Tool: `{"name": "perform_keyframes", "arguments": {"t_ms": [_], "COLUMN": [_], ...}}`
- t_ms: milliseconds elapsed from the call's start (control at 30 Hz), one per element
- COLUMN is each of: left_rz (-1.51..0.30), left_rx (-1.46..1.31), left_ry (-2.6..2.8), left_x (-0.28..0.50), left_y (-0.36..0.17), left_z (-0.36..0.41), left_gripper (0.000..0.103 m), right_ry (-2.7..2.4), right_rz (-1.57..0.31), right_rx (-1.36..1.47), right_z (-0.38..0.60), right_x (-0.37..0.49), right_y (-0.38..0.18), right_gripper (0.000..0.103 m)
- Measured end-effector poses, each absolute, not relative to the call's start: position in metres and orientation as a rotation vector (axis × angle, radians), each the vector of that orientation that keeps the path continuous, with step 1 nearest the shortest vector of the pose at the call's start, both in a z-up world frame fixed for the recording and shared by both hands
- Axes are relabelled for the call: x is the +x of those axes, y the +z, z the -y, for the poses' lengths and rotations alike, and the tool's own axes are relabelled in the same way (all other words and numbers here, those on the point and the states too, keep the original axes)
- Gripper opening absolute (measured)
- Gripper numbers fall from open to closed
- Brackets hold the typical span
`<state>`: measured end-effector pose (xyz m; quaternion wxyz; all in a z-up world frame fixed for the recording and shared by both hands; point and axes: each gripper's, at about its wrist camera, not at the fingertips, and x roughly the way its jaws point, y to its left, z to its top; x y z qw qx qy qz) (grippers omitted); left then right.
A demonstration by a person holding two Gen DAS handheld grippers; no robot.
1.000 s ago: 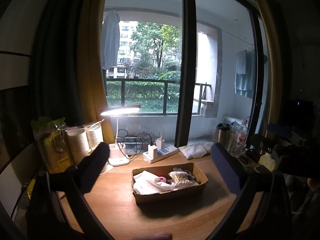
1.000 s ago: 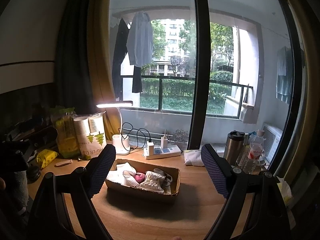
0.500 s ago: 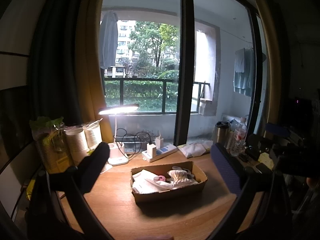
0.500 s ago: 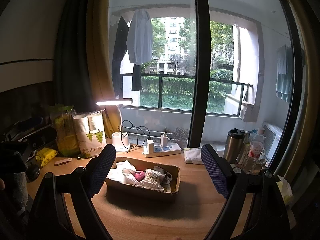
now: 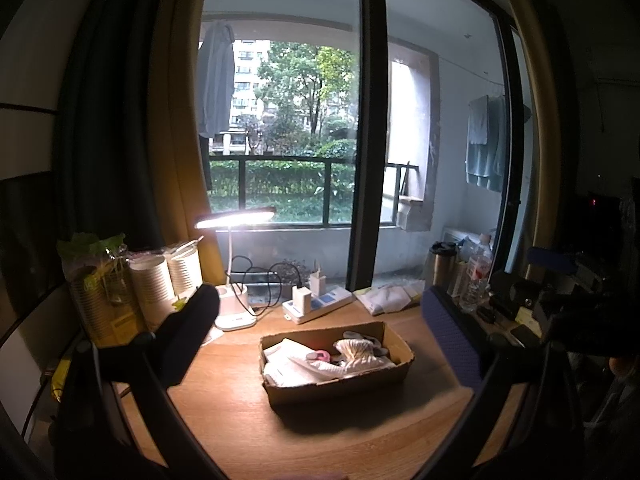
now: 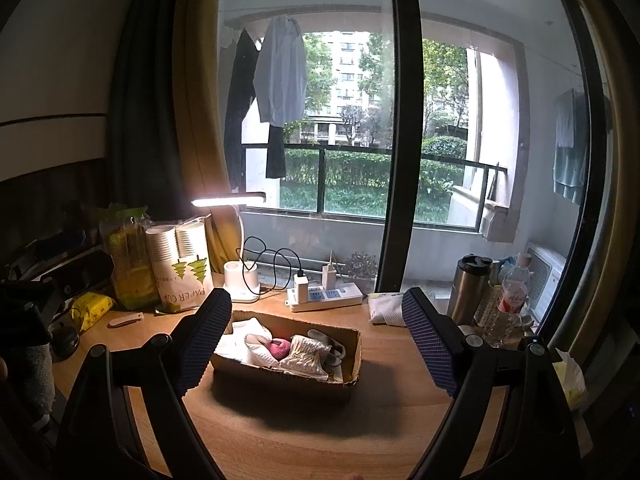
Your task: Organize soft objects
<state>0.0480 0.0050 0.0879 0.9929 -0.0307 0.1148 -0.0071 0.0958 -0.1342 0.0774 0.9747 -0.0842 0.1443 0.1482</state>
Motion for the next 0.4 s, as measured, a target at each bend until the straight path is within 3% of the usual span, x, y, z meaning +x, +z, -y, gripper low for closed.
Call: {"name": "perform_keyframes", "arguments": {"t_ms": [400], "left_rz": [-0.229], "left_rx": [-0.082], "left_ry": [-0.029], "left_x": [0.0498], "left_y": [0.0852], "left_z": [-0.0052], "left_gripper": [0.102], "right_ry": [0.304], "right_rz": [-0.306], "right_rx": [-0.180], "right_z": [0.1284], "right_x": [0.1009], "right_y": [0.0734], "right_gripper": [0.089]}}
